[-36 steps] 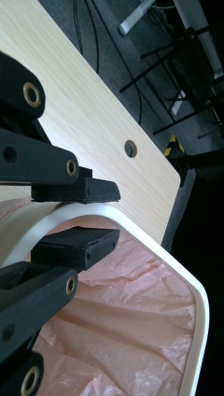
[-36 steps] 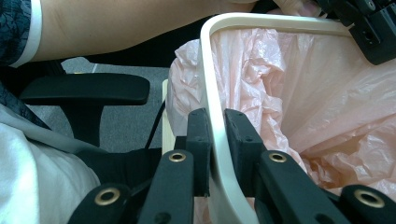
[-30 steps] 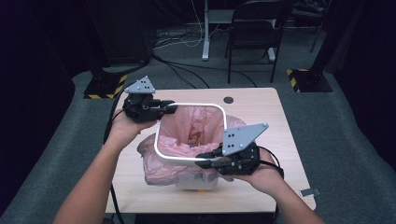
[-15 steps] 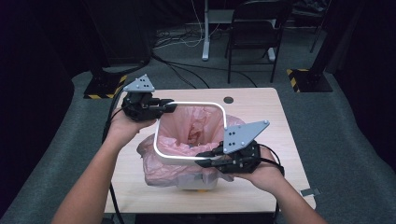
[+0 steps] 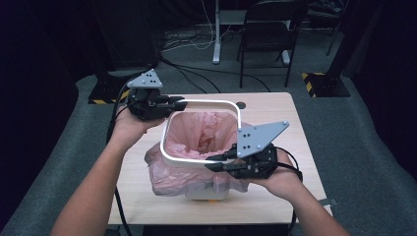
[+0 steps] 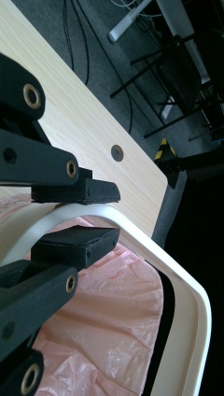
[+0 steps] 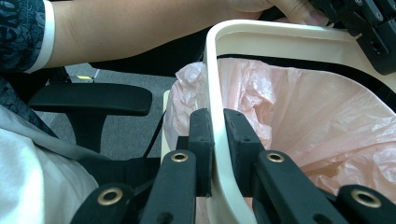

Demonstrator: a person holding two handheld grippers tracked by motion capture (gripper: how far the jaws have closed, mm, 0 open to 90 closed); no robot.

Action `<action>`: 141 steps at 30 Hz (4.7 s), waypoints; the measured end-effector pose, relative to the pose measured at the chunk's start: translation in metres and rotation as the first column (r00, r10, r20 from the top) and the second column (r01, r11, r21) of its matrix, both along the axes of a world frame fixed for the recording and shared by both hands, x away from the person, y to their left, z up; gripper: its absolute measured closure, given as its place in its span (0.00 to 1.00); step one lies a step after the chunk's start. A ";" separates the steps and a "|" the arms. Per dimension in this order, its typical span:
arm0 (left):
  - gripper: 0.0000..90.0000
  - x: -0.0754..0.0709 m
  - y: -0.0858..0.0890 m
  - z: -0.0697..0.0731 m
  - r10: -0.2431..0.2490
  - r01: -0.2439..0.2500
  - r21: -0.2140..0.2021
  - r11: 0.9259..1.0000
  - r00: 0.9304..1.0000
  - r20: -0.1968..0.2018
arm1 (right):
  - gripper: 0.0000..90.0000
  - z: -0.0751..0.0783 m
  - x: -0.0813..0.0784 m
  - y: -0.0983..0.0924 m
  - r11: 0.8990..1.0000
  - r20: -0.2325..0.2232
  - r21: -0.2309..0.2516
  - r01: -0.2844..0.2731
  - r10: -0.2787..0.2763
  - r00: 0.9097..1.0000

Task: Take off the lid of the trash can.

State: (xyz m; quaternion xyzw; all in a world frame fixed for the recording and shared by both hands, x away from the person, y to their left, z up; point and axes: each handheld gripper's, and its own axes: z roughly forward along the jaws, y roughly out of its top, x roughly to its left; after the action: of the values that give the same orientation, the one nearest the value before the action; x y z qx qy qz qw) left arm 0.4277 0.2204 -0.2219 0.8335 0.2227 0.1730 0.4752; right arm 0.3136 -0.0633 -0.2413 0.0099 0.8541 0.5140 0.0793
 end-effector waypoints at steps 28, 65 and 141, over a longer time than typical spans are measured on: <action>0.83 0.002 -0.010 0.020 -0.045 0.045 -0.048 0.998 0.999 -0.004 | 0.92 0.023 -0.008 -0.007 1.000 0.017 0.003 0.002 -0.002 1.000; 0.48 -0.022 0.033 -0.010 0.030 -0.027 -0.139 0.990 0.999 0.018 | 0.92 0.009 -0.007 -0.074 0.959 0.039 0.053 0.279 -0.281 0.959; 0.49 -0.044 0.048 -0.042 0.003 -0.002 -0.125 0.992 1.000 0.003 | 0.92 -0.082 0.027 -0.144 0.758 0.008 0.058 0.650 -0.651 0.759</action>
State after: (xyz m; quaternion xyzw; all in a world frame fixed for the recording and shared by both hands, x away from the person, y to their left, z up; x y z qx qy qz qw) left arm 0.3837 0.2682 -0.2638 0.8016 0.2332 0.1608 0.5265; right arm 0.3405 -0.2075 -0.3236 0.3006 0.7829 0.4763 0.2643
